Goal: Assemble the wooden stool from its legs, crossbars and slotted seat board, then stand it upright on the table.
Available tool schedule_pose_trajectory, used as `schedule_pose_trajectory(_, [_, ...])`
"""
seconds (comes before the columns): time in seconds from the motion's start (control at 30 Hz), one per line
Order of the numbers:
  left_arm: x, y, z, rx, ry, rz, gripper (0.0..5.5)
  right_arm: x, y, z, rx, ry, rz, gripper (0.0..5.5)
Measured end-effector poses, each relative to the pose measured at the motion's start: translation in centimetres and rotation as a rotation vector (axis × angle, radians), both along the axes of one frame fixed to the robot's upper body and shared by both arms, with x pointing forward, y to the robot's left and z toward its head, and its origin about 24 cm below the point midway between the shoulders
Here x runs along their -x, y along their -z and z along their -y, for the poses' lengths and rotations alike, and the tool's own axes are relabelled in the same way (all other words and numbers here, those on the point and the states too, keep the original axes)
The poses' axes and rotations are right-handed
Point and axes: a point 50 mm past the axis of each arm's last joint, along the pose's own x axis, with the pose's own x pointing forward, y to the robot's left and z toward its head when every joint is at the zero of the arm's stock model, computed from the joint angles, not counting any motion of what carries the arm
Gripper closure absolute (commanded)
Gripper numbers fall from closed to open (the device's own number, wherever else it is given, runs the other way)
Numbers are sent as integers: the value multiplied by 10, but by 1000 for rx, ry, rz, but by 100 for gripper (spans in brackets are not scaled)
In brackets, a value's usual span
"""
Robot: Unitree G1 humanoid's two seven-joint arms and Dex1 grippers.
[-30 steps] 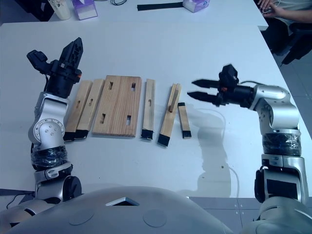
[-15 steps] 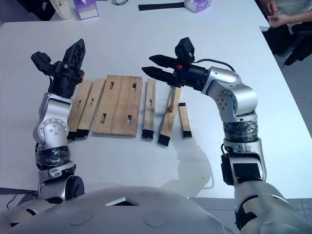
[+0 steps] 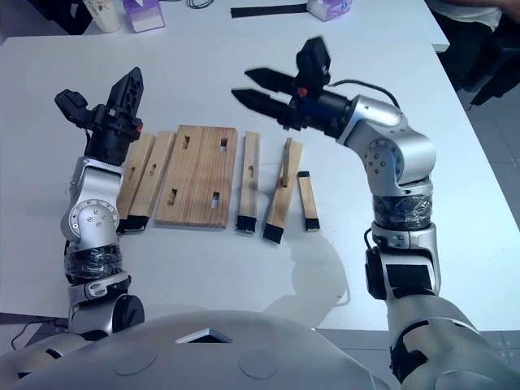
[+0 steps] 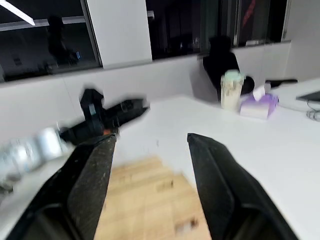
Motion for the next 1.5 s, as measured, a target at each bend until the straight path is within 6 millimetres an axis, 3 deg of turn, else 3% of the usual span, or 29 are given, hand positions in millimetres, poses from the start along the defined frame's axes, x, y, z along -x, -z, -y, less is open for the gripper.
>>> schedule_pose_trajectory(0.03, [0,0,0,0,-1,-1,298,3,10,1,34,-7,11,287])
schedule_pose_trajectory(0.13, [0,0,0,-2,0,-1,298,6,12,2,116,-49,90,287])
schedule_pose_trajectory(0.37, [1,1,-3,-6,-10,-3,298,8,6,1,22,-43,56,287])
schedule_pose_trajectory(0.43, [2,0,-3,-6,-14,-3,298,10,-7,-2,-103,-37,22,287])
schedule_pose_trajectory(0.53, [11,-4,-7,1,-53,7,298,17,-60,-2,-247,-95,81,287])
schedule_pose_trajectory(0.57, [16,-6,-8,9,-68,13,298,23,-67,-3,-227,-122,105,287])
schedule_pose_trajectory(0.63, [28,-10,-15,31,-117,25,298,41,-51,-3,-74,-175,65,287])
schedule_pose_trajectory(0.73, [45,-15,-28,53,-203,19,298,80,20,13,225,-214,-162,287])
schedule_pose_trajectory(0.83, [59,-17,-40,43,-266,-12,298,119,54,31,354,-241,-335,287])
schedule_pose_trajectory(0.93, [66,-22,-54,42,-335,-70,298,140,71,32,328,-51,-456,287])
schedule_pose_trajectory(1.1, [67,-34,-46,17,-284,-131,298,124,70,16,160,352,-498,287])
schedule_pose_trajectory(1.23, [73,-45,-40,4,-289,-161,298,121,65,7,177,605,-540,287])
schedule_pose_trajectory(1.37, [69,-46,-45,32,-346,-181,298,109,61,6,230,719,-542,260])
schedule_pose_trajectory(1.5, [63,-50,-49,44,-371,-164,298,98,53,-13,232,739,-506,195])
